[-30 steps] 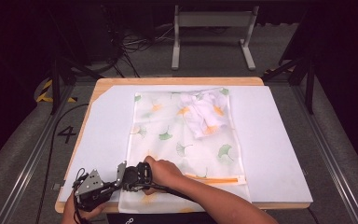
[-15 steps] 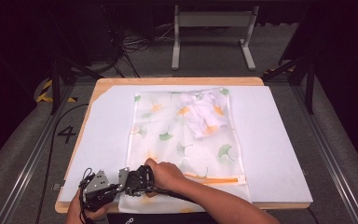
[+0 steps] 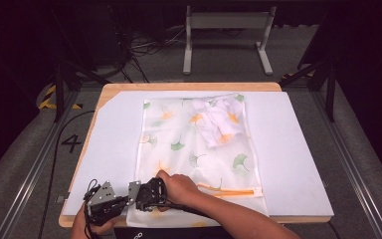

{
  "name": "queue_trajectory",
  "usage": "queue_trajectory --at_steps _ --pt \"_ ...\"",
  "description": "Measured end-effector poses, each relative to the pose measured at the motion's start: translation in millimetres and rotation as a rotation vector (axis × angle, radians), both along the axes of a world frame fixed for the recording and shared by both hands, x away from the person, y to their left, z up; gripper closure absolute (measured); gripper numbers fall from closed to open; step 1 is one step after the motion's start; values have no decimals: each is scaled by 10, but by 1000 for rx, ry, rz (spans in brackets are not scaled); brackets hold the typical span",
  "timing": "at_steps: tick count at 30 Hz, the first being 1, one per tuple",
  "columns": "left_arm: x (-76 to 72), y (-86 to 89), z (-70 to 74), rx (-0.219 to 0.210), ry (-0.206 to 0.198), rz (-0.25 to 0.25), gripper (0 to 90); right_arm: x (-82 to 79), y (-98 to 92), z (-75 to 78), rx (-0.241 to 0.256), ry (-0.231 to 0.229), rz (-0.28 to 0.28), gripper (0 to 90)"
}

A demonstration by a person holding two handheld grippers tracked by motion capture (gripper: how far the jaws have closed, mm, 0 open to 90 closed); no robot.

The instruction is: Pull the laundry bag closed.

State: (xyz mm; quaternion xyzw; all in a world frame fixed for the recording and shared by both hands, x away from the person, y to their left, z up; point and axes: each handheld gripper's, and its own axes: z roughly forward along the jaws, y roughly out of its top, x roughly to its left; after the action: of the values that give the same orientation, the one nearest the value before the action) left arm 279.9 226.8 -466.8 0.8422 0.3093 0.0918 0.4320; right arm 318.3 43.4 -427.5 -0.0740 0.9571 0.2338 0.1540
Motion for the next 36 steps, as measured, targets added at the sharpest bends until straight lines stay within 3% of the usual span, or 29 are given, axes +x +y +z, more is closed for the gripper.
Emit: queue_trajectory --at_steps 9,12,14,20,27,32,36 --pt "-9 20 -5 -42 17 30 900 -15 -17 -4 -2 -3 1 900" --pt "4 73 24 -75 9 69 900 -23 -33 -4 -3 -7 -3 900" --pt "31 120 28 -122 12 80 900 -12 -45 -2 3 2 -7 900" --pt "106 61 49 -133 20 87 900 -14 -36 -25 6 -5 -5 900" --pt "179 -43 -5 -52 44 84 900 -12 -44 -42 17 6 -13 900" --pt "168 -91 6 -1 15 87 900 -21 -52 -45 17 -6 -11 900" --pt "171 -84 -3 -7 16 87 900 -34 -58 -36 18 -17 -13 900"
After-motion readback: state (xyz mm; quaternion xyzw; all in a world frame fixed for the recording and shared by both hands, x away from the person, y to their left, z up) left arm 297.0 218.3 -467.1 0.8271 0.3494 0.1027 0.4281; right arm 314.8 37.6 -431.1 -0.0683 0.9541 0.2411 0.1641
